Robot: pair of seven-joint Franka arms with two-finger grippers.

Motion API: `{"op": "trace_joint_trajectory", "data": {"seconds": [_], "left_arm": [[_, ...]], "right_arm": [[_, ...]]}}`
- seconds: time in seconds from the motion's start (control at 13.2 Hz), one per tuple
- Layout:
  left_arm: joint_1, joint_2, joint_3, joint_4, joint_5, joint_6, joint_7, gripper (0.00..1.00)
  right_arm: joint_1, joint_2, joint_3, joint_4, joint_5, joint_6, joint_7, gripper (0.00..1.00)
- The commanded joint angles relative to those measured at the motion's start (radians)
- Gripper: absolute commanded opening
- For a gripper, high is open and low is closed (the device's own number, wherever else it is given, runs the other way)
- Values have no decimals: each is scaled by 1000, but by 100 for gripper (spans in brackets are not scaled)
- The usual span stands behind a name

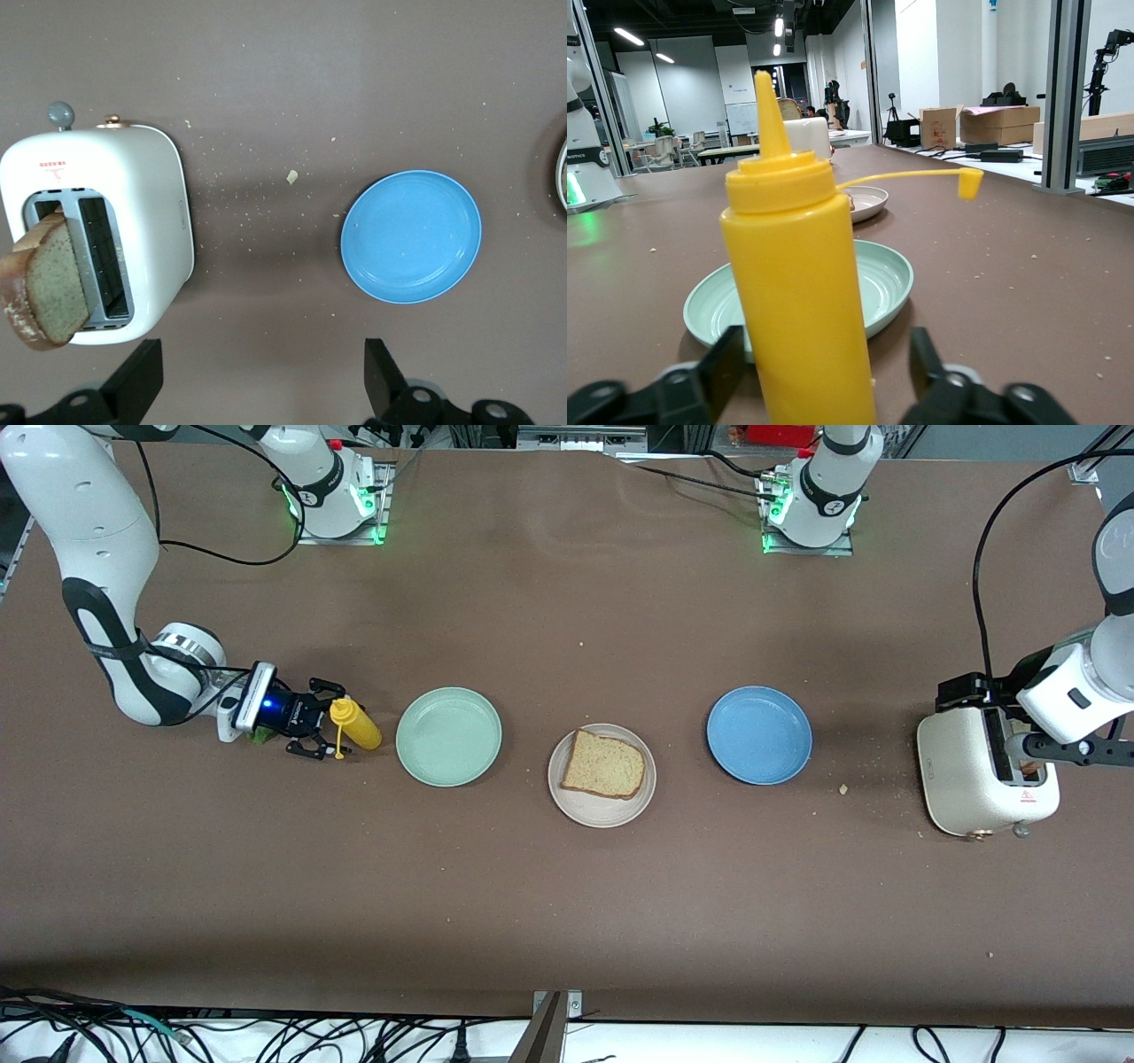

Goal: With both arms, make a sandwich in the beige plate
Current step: 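Lift the mustard bottle with the right gripper while the left gripper hovers at the toaster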

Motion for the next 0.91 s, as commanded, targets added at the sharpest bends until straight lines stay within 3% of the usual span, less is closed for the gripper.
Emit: {"op": "trace_joint_trajectory", "data": {"seconds": [0.0, 0.15, 0.3, 0.38, 0.61, 0.83], "left_arm": [[34, -21, -9, -15, 35, -13, -10, 100], [50, -23, -9, -15, 35, -19, -4, 100], [65, -24, -9, -15, 35, -47, -2, 100], [77, -31, -9, -15, 35, -53, -1, 100], [85, -38, -11, -21, 22, -73, -5, 100], [119, -38, -11, -13, 22, -73, 2, 100]], "right_arm": [[-8, 3, 12, -5, 25, 12, -56, 64], [-8, 3, 27, -5, 47, 17, -56, 58], [-8, 1, 27, -5, 52, 23, -56, 36], [-8, 0, 27, -2, 52, 25, -56, 32], [-7, -69, 26, 13, 21, 125, -7, 32], [-2, -164, 58, 28, -82, 289, 169, 32]]}}
